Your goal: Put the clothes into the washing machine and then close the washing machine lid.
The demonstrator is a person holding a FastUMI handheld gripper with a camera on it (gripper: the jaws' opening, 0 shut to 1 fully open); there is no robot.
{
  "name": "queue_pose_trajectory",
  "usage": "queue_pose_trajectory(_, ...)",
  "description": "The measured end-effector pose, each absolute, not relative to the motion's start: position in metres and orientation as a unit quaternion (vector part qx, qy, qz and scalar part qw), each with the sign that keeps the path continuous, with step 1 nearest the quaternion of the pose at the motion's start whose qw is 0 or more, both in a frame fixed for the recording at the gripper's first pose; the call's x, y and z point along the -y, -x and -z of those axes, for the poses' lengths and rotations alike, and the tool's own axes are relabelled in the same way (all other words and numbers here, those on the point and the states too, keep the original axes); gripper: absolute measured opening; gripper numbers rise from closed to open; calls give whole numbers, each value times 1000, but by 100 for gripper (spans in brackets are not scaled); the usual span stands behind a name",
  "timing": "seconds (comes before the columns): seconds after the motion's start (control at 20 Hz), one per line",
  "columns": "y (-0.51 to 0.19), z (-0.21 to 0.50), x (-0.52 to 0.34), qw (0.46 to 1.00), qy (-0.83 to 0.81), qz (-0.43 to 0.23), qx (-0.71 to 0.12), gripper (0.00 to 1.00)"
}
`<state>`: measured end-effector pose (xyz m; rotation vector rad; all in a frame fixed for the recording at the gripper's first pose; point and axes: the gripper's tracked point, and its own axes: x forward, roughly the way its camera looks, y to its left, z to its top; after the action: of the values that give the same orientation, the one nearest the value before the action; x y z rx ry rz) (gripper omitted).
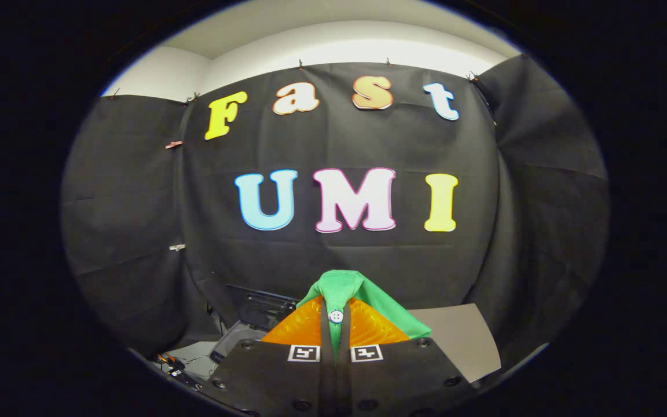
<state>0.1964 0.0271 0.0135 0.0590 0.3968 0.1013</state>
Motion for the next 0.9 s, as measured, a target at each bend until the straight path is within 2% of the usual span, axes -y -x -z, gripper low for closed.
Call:
queue_pose_trajectory(0.4,-213,22,-130,965,-42,-139,-218,5)
queue_pose_trajectory(0.9,-258,134,-212,932,-37,-212,-292,5)
